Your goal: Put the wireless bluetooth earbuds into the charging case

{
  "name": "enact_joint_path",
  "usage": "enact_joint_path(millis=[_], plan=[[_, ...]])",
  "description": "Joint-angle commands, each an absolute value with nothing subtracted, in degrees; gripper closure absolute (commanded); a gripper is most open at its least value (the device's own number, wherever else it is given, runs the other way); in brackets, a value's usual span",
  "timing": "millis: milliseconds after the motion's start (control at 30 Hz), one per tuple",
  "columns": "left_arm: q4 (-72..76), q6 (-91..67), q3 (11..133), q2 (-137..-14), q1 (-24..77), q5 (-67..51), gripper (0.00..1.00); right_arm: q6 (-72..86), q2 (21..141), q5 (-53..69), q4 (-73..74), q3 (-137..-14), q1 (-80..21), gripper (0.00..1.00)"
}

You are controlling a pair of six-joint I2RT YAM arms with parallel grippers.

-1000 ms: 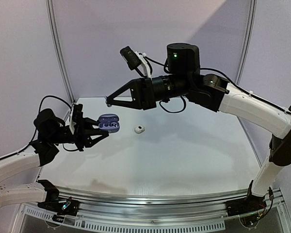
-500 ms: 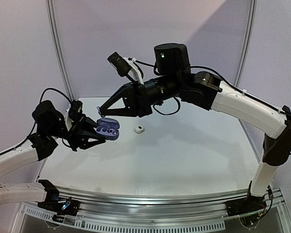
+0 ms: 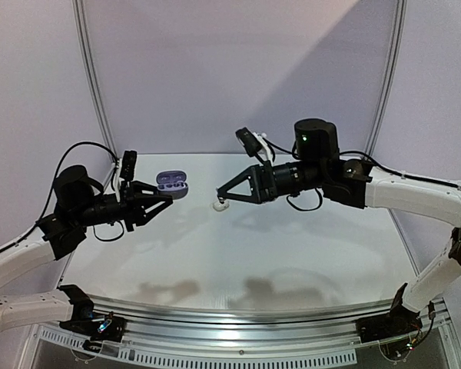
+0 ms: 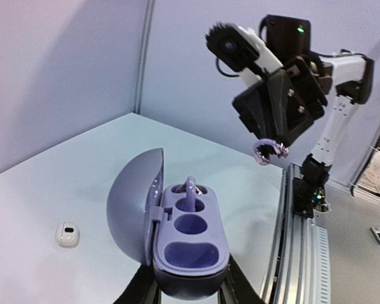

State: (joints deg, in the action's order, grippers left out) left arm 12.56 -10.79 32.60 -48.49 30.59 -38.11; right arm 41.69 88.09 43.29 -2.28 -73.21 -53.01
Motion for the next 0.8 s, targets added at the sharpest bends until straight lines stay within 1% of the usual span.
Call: enact_joint_path(millis=[0, 167, 300, 367, 433, 567, 633, 767], plan=[[6.41, -12.05, 30.87, -47.5, 28.92, -27.16, 1.0, 54.89, 85.92, 33.09, -10.04, -63.45, -52.61, 1.0], [6.39, -13.55, 30.18, -47.2, 28.14, -26.49, 1.0, 65.89, 88.2, 21.51, -12.41, -54.4, -52.48, 1.0], [6.42, -14.04, 29.88, -46.96, 27.95, -26.57, 1.0, 78.27, 95.23, 19.71, -26.31, -49.44, -52.49, 1.0], [6.25, -14.21, 29.71, -46.73, 27.95, -26.54, 1.0, 81.23, 100.89, 19.75, -29.24, -50.69, -52.48, 1.0], [6.0, -14.47, 29.54, -46.53, 27.87, -26.52, 1.0, 82.13, 105.7, 20.18, -28.87, -54.05, -52.52, 1.0], [5.8, -14.68, 29.12, -46.02, 27.69, -26.37, 1.0, 84.11, 112.88, 20.57, -30.6, -59.62, -52.62, 1.0], [5.96, -14.68, 28.86, -45.89, 27.63, -26.22, 1.0, 85.41, 115.27, 20.44, -30.81, -60.73, -52.63, 1.0], [6.64, -14.35, 28.33, -45.75, 27.44, -26.15, 1.0, 90.34, 120.27, 20.64, -35.72, -60.01, -52.71, 1.0]])
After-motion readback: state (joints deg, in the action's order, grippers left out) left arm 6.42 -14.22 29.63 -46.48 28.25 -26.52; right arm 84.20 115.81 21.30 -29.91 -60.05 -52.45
